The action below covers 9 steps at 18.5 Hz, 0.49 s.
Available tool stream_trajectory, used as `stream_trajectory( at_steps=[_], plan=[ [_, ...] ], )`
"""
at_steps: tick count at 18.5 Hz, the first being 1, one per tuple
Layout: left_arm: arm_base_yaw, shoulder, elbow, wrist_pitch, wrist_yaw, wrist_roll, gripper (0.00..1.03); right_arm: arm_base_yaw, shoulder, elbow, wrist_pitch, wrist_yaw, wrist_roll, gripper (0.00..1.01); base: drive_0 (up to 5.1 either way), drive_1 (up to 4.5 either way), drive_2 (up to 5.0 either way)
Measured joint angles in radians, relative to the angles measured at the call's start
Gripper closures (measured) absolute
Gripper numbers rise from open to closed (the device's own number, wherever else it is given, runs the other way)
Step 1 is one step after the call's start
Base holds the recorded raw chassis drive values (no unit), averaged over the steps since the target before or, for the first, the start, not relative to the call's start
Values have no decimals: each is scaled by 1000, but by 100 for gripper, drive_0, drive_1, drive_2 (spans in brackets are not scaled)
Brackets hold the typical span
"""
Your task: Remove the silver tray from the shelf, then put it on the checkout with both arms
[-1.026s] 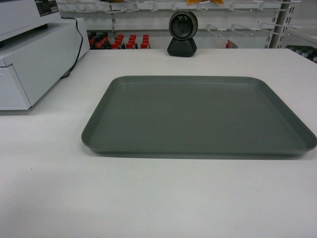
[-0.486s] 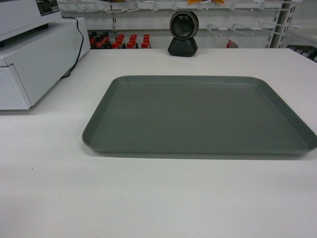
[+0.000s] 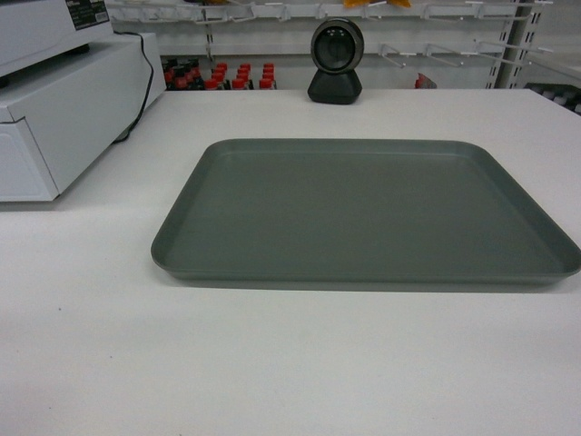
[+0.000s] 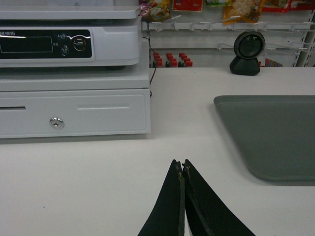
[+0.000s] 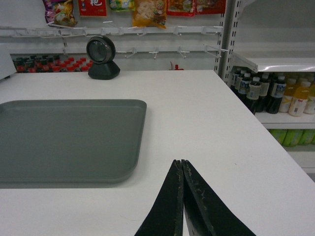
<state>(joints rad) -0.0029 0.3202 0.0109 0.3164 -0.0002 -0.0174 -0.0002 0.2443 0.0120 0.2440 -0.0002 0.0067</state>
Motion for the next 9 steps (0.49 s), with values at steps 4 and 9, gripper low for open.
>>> stream_trajectory(
  at_steps=[4,9],
  plan=[
    [0,-79,0,-77,0,0,102,0,-60,0,-60,0,0,100,0,0,0],
    [0,-149,0,-145,0,0,102,0,-240,1,-249,0,0,100,0,0,0]
  ],
)
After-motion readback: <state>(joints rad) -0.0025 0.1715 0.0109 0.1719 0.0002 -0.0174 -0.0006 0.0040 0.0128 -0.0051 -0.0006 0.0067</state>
